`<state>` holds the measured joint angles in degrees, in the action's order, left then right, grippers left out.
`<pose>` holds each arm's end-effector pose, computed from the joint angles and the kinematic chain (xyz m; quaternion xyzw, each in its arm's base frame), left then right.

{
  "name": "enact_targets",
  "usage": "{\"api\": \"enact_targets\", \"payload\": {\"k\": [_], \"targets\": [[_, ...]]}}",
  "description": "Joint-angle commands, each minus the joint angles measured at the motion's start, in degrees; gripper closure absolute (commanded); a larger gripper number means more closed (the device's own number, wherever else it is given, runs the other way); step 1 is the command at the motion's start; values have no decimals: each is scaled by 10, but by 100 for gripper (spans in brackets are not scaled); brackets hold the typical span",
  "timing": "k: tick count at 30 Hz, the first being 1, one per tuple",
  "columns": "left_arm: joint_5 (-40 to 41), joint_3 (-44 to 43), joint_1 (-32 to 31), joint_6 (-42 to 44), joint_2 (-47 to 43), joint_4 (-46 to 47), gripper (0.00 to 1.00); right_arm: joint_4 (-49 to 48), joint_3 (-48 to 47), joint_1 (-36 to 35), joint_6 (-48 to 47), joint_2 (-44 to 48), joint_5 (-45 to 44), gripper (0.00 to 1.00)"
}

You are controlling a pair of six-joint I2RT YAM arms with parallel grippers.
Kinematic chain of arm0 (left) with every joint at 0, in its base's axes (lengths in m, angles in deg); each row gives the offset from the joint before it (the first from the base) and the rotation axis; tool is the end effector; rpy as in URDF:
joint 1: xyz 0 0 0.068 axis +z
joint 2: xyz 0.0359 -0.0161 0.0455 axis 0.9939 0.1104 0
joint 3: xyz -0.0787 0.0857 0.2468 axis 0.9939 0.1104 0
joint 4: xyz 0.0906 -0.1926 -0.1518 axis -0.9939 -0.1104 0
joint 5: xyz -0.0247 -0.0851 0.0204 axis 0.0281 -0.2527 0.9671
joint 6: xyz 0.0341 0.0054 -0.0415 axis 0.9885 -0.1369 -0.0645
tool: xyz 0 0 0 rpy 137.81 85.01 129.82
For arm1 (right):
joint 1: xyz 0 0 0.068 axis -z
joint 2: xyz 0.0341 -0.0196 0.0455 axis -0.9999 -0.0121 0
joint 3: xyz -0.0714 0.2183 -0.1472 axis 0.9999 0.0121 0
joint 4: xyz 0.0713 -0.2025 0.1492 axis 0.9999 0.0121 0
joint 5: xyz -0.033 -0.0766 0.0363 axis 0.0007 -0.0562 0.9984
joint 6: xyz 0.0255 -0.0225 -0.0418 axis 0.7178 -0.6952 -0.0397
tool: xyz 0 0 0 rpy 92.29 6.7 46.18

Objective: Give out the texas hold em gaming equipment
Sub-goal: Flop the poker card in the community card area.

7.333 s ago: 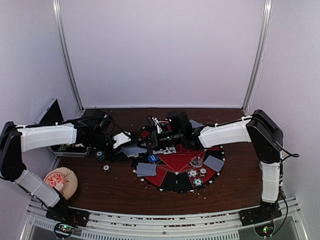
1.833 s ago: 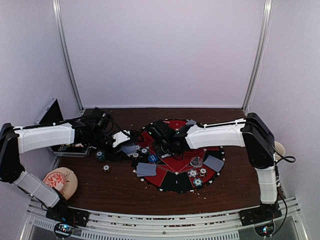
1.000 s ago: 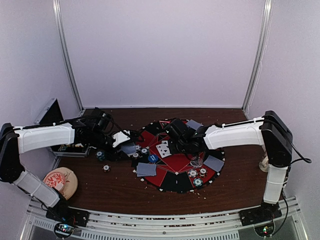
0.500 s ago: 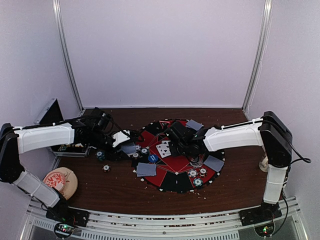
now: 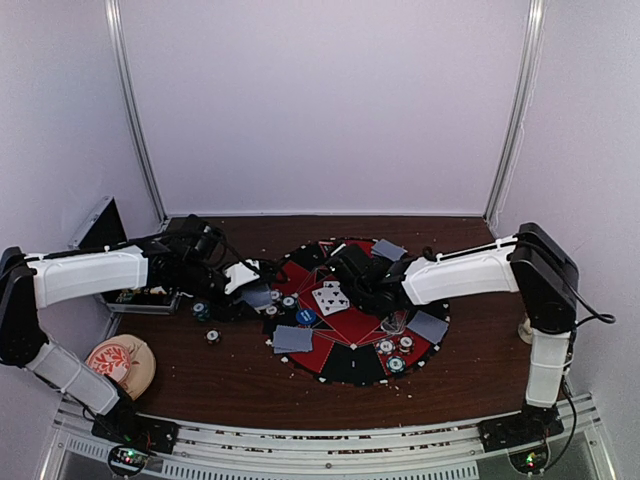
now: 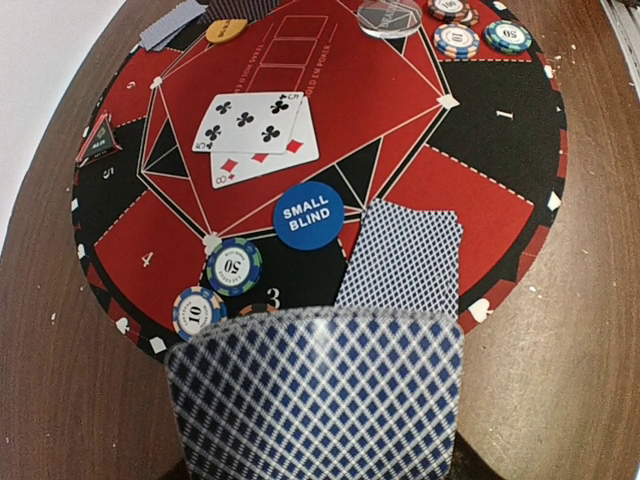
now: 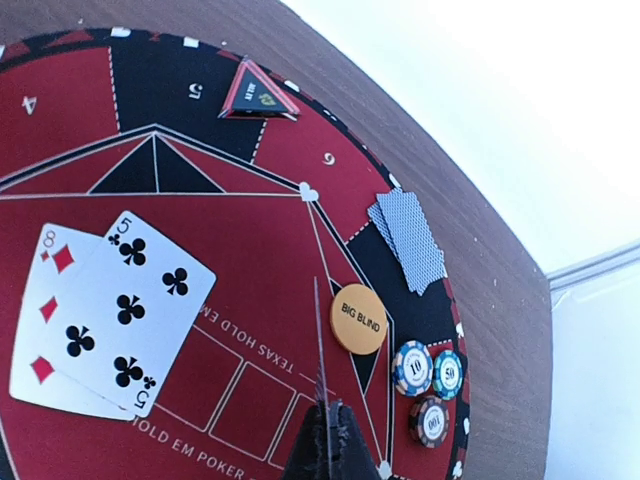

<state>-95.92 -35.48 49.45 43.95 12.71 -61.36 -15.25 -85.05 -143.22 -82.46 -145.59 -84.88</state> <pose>0.2339 -0.1741 0.2268 0.5640 0.7465 -0.1729 0.3079 0.2627 0.3218 0.1792 -0.3021 0.8348 -0.1376 0.4392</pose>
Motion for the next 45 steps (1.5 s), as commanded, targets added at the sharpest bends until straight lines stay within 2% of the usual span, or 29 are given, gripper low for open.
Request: {"api": "enact_targets", "payload": {"k": [1,7,13,19,28,36,38,43,45], "targets": [[-3,3,0,-5,-18,22,46,-54,-4,-3,-108,-48,-8,100],[0,5,1,-5,-23,22,46,-100,-1,-3,-143,-89,28,100],[0,7,1,-6,-24,24,46,-145,27,-4,-168,-90,73,100],[1,6,2,-6,-23,25,46,-172,47,-4,-193,-86,92,95],[1,5,2,-5,-21,25,46,-177,72,-12,-198,-58,97,73],[-1,3,3,-5,-20,24,46,-148,74,-22,-191,-30,100,62],[-1,3,3,-5,-20,24,46,-142,72,-25,-189,-28,99,54],[-1,2,3,-6,-23,24,46,-123,70,-31,-180,-12,100,50],[-1,2,4,-5,-23,24,46,-116,71,-33,-177,-1,101,45]]}}
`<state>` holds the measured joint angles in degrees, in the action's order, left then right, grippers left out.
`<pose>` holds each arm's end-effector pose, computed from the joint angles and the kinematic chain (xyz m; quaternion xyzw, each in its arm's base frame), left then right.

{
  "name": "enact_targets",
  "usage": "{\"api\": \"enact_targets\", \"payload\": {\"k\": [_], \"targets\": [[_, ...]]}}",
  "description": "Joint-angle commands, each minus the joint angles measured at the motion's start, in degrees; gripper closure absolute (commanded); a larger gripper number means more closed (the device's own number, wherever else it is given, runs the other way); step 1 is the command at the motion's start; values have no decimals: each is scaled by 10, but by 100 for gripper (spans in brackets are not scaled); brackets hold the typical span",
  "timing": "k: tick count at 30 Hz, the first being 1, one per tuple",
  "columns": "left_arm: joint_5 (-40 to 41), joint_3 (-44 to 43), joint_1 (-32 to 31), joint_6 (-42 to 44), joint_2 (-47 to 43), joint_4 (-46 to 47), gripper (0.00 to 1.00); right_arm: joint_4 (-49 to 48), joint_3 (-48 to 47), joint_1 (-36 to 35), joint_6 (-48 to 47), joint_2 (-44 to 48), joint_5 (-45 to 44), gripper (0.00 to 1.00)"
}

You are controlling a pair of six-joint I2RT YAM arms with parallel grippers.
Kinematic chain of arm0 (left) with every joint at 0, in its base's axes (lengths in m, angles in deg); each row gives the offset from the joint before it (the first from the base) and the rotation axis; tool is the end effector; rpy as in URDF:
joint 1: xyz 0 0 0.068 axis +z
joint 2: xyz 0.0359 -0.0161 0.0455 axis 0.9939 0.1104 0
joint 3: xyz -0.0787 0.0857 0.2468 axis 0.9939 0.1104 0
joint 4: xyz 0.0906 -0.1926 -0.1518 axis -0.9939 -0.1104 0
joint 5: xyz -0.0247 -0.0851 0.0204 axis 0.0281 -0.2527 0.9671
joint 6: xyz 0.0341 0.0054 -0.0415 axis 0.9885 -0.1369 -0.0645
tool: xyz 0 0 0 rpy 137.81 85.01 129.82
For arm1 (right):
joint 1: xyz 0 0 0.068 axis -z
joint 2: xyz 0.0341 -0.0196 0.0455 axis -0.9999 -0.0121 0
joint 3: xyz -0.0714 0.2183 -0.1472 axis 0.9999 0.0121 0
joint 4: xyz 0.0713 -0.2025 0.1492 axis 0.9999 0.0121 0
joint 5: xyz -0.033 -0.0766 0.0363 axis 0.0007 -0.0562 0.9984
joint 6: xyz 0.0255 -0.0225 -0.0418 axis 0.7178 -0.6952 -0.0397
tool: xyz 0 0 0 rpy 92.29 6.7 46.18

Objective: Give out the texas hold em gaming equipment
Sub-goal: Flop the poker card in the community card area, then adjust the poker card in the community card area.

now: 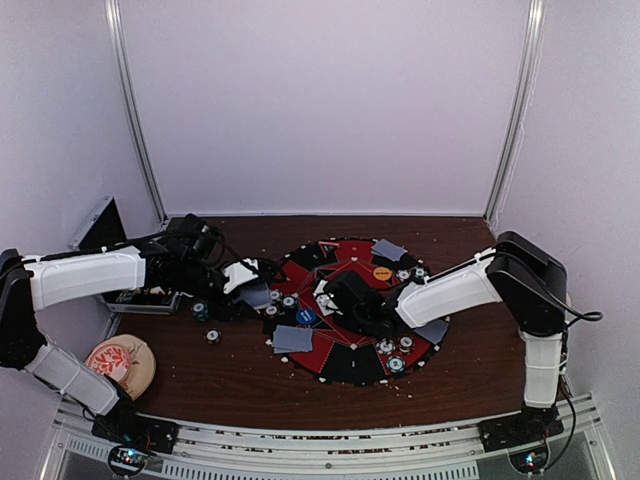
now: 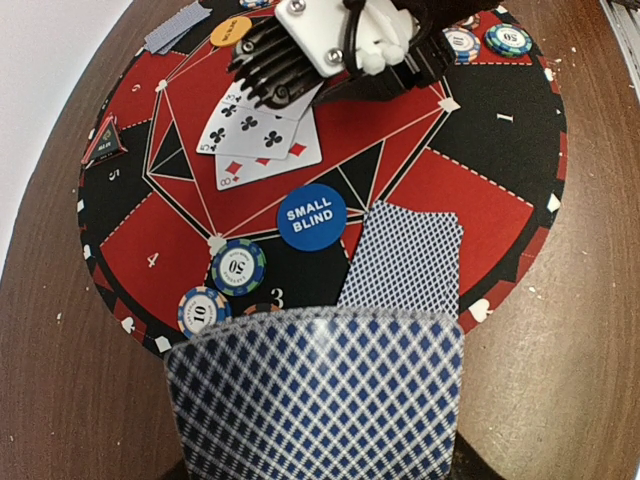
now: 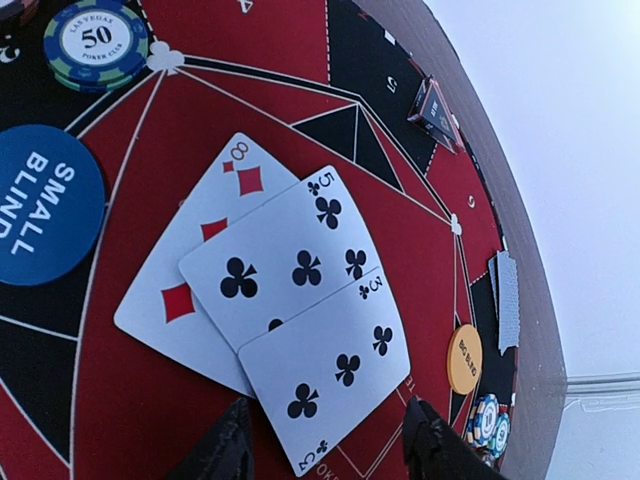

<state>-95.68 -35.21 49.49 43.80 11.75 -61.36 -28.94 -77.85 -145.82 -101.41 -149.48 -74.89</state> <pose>0.2319 -0.1724 0.2298 0.5622 0.7459 -0.1710 0.3135 0.2425 0.3345 0.1303 -0.4819 0.7614 -0.1135 0.4186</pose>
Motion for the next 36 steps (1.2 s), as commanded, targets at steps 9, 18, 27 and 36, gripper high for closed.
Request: {"api": "enact_targets", "payload": {"k": [9,18,27,36], "targets": [[-4,-1,4,-4,-16,22,46,29,-5,-23,17,38,19,32],[-5,-1,4,-4,-17,22,46,29,-16,-23,1,-7,-11,20],[-5,1,4,-3,-16,24,46,29,-49,-21,-29,-49,-17,17],[-2,4,6,-4,-23,24,46,23,-104,-19,-54,-91,-13,17]]}}
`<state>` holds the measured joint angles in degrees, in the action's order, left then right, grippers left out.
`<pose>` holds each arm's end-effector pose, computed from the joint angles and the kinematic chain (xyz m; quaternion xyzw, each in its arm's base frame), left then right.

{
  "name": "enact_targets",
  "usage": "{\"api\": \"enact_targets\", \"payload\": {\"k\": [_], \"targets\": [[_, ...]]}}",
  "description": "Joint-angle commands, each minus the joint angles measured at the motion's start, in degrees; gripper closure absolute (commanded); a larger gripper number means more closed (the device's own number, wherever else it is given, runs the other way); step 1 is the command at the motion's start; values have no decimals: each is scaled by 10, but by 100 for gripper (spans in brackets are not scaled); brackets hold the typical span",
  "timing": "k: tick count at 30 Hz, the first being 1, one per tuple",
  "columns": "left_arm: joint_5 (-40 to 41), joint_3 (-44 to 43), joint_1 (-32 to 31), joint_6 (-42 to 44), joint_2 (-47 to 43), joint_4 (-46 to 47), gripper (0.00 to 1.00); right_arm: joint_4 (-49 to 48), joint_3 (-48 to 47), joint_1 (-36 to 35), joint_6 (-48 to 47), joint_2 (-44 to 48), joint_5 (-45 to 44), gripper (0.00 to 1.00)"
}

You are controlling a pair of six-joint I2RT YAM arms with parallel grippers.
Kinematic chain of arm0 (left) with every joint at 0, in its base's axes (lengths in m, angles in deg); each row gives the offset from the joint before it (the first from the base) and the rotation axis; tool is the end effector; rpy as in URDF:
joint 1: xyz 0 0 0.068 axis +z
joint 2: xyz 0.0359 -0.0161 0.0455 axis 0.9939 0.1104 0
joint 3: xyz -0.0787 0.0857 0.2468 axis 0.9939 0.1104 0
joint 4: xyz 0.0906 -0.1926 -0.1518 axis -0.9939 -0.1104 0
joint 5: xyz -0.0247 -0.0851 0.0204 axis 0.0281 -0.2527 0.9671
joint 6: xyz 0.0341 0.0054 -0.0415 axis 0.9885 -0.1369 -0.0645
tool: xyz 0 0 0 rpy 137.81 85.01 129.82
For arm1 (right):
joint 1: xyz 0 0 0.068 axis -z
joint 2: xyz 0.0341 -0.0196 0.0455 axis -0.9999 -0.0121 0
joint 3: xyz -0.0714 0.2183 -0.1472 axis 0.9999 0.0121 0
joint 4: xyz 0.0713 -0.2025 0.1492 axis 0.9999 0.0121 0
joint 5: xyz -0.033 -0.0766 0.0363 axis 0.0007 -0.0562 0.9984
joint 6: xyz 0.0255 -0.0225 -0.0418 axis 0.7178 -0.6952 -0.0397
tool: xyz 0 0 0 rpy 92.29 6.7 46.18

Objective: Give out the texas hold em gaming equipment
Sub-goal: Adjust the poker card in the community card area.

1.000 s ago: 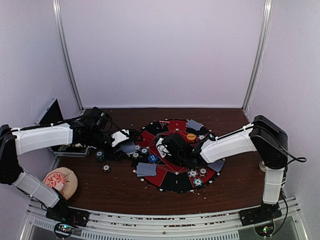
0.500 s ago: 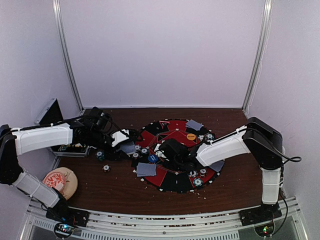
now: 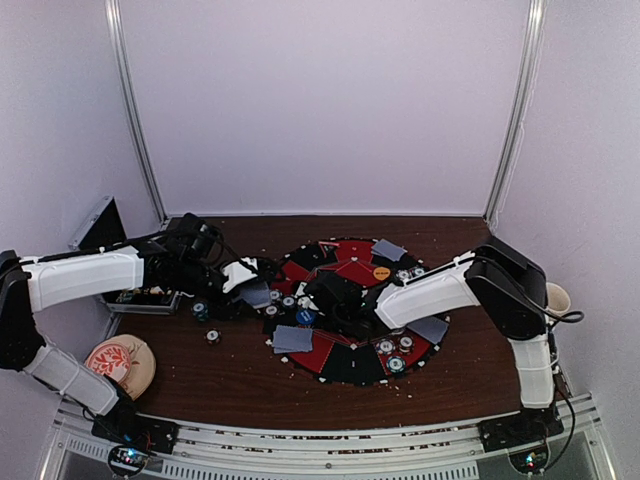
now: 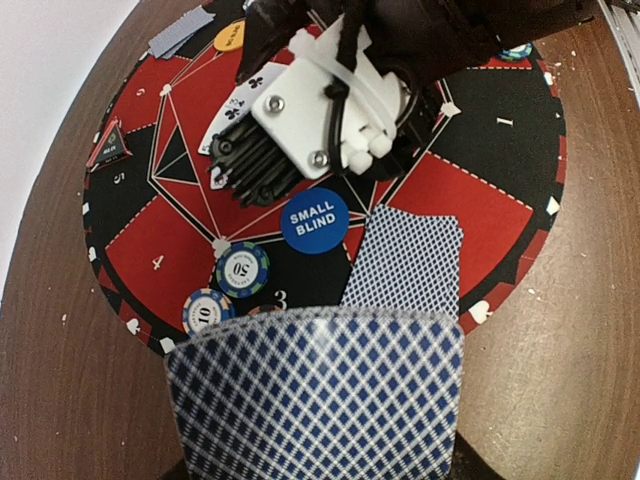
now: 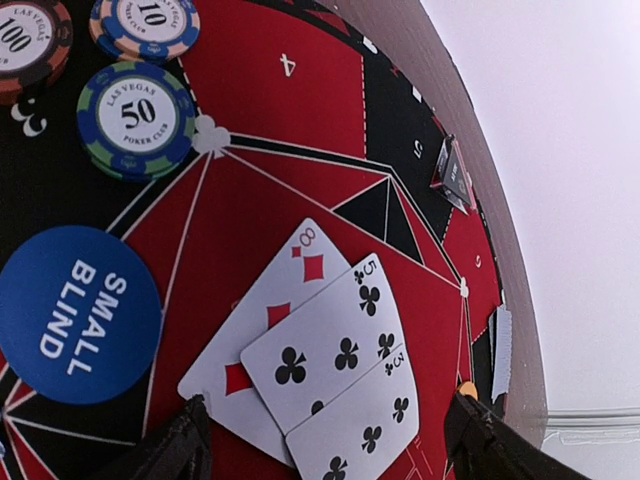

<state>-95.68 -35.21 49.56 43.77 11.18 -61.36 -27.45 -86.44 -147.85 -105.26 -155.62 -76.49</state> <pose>0.2312 -0.1715 0.2325 0.5614 0.7447 -0.1707 0.3182 0.2478 0.3696 0.1273 -0.5106 0.7356 -0.1294 0.4260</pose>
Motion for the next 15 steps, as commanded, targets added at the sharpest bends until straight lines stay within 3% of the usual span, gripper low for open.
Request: {"api": "enact_targets", "payload": {"k": [1,15], "targets": [[-2,4,5,-3,-17,23,46,8,-24,2,-18,-32,3,17],[-2,5,5,-4,-20,23,46,13,-97,8,-5,-61,26,17]]}}
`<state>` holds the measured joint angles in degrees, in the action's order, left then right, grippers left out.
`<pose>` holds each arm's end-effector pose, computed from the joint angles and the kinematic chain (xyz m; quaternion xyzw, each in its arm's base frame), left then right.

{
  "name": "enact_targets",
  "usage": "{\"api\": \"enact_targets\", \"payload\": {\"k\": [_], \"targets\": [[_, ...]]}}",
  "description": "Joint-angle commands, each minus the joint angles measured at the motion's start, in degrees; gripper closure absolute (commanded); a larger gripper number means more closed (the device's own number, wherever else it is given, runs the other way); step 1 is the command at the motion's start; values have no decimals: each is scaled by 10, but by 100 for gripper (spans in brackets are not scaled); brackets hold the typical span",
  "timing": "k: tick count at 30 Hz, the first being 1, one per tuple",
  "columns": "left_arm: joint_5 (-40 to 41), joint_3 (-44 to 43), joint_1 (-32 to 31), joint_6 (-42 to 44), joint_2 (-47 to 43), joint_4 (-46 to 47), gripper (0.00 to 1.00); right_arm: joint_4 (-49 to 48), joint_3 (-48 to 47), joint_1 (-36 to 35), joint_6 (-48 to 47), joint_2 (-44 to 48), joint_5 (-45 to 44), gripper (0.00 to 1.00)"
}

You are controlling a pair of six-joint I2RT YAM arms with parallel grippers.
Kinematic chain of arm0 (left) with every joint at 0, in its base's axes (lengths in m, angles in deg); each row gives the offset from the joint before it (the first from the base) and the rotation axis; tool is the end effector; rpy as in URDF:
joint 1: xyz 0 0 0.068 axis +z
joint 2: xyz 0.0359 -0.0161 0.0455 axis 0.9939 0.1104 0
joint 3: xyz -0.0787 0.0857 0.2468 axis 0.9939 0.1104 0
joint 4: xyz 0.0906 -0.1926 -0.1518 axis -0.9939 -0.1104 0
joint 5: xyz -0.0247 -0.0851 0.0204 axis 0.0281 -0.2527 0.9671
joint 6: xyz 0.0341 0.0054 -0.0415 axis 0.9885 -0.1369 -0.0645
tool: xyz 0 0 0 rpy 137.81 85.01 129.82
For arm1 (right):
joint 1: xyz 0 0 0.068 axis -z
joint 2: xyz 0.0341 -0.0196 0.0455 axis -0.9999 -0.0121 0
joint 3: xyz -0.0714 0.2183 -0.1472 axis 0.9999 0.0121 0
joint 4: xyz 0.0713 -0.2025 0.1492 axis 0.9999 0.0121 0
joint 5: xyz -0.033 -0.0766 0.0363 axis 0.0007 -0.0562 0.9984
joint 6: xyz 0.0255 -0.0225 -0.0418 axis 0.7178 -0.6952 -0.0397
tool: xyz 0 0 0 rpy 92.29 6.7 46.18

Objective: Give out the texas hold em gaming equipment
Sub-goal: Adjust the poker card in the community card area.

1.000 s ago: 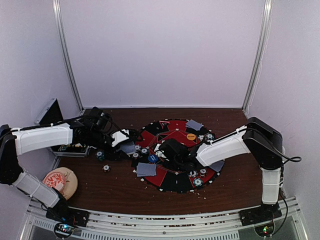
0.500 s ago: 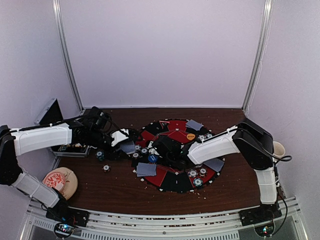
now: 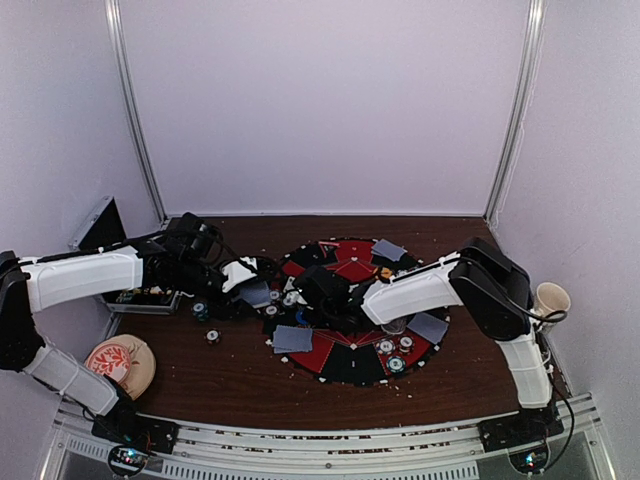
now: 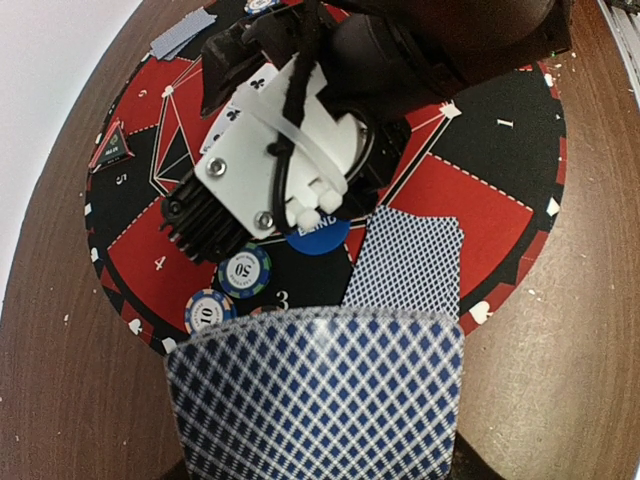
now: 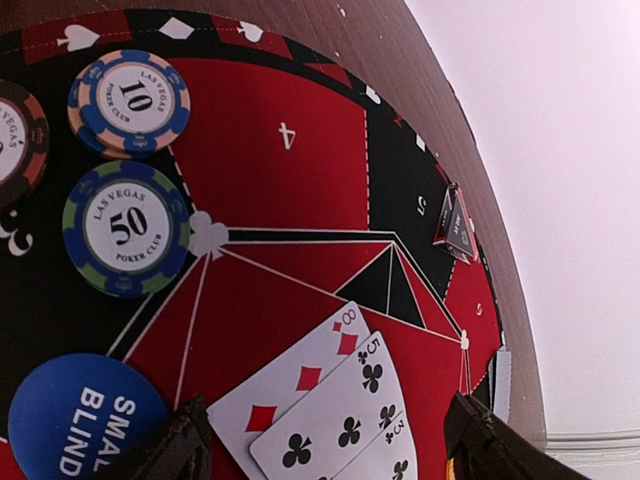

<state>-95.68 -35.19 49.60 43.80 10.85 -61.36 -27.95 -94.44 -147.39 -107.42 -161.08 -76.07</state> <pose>0.2307 -0.1709 0.2339 0.5612 0.7437 -0.1703 0.3208 0.2667 0.3936 0.1265 -0.5115 0.7246 -0.1268 0.4442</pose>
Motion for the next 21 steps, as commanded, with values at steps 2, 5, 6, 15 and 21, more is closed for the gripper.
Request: {"api": "enact_targets", "payload": {"k": [2,5,6,15,21], "targets": [[-3,4,4,-4,-18,23,46,21,-11,3,37,15,29,17],[-5,3,5,-4,-20,23,46,21,4,5,75,60,23,17],[-6,3,4,-4,-19,23,46,25,8,5,91,74,19,17],[-9,-1,4,-3,-16,22,46,113,37,43,284,188,32,10],[-10,-1,5,-3,-16,22,46,225,37,75,424,205,-1,11]]}}
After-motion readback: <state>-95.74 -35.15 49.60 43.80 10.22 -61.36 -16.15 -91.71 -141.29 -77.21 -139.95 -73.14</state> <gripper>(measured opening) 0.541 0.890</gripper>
